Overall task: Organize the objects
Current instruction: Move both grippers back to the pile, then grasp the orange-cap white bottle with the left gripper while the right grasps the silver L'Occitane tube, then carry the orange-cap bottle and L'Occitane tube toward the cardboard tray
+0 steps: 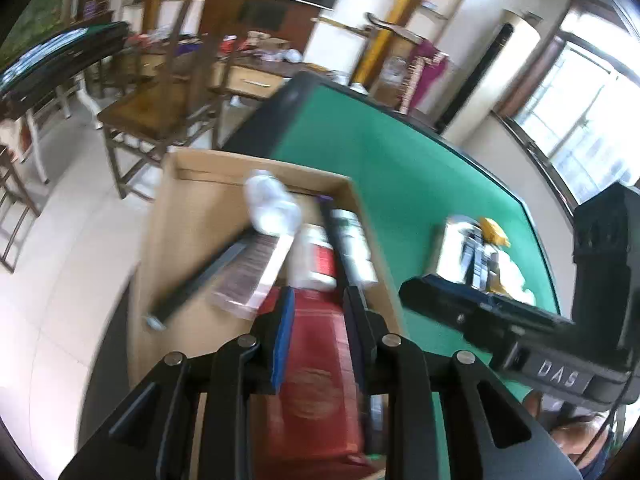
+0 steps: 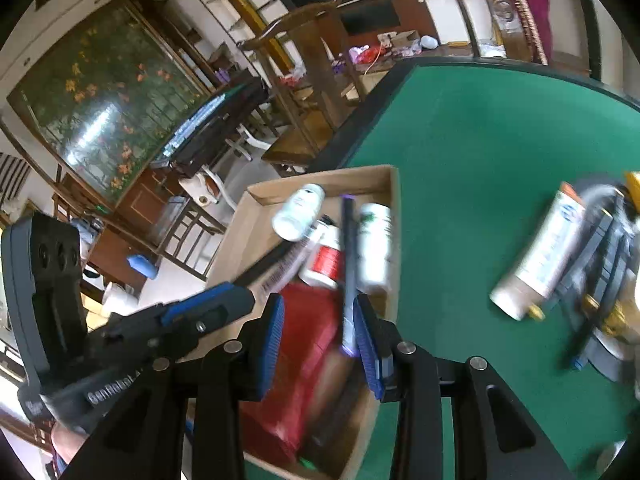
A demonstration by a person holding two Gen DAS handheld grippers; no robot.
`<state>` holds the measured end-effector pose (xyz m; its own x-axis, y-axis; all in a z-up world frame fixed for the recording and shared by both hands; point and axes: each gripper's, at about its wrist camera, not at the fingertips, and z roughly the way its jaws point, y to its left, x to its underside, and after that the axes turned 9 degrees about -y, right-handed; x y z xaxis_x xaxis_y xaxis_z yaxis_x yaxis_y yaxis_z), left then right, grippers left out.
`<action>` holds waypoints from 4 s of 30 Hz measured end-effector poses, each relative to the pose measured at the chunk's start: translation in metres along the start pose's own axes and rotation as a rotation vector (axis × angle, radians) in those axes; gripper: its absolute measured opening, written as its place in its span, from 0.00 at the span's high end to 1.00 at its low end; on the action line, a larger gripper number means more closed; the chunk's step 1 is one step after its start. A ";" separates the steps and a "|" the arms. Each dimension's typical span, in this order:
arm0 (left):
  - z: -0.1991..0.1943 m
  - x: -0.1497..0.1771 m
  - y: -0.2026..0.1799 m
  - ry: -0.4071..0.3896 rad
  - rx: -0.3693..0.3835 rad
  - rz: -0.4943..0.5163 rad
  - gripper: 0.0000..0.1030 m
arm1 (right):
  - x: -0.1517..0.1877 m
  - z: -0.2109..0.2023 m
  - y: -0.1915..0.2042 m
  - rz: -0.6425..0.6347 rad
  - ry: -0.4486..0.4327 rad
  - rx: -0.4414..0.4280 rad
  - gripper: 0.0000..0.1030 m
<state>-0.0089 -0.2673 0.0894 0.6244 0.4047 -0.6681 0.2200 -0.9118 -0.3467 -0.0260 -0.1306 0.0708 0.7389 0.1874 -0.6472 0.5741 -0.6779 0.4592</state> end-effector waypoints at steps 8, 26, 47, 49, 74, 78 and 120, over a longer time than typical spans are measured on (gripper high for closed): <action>0.013 0.032 -0.099 0.042 0.169 0.108 0.75 | 0.035 -0.089 -0.091 0.063 -0.073 0.006 0.62; 0.104 0.135 -0.276 0.211 0.351 0.368 0.72 | 0.072 -0.200 -0.295 0.277 -0.150 0.183 0.55; 0.121 0.188 -0.348 0.265 0.362 0.941 0.66 | 0.082 -0.178 -0.257 0.128 -0.037 0.122 0.45; 0.122 0.187 -0.351 0.248 0.340 0.927 0.65 | 0.082 -0.177 -0.255 0.102 -0.035 0.147 0.48; 0.123 0.151 -0.270 0.097 0.135 0.720 0.59 | 0.097 -0.159 -0.206 -0.193 -0.065 0.409 0.72; 0.117 0.159 -0.276 0.075 0.148 0.749 0.75 | 0.094 -0.167 -0.207 -0.153 -0.101 0.385 0.72; 0.048 0.090 -0.228 -0.243 0.117 0.510 0.75 | 0.073 -0.155 -0.125 -0.034 -0.321 0.254 0.71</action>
<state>-0.0388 -0.0199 0.0760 0.4365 -0.0674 -0.8972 -0.1565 -0.9877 -0.0019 0.0106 0.0781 0.0607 0.5503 0.0091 -0.8349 0.4617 -0.8365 0.2952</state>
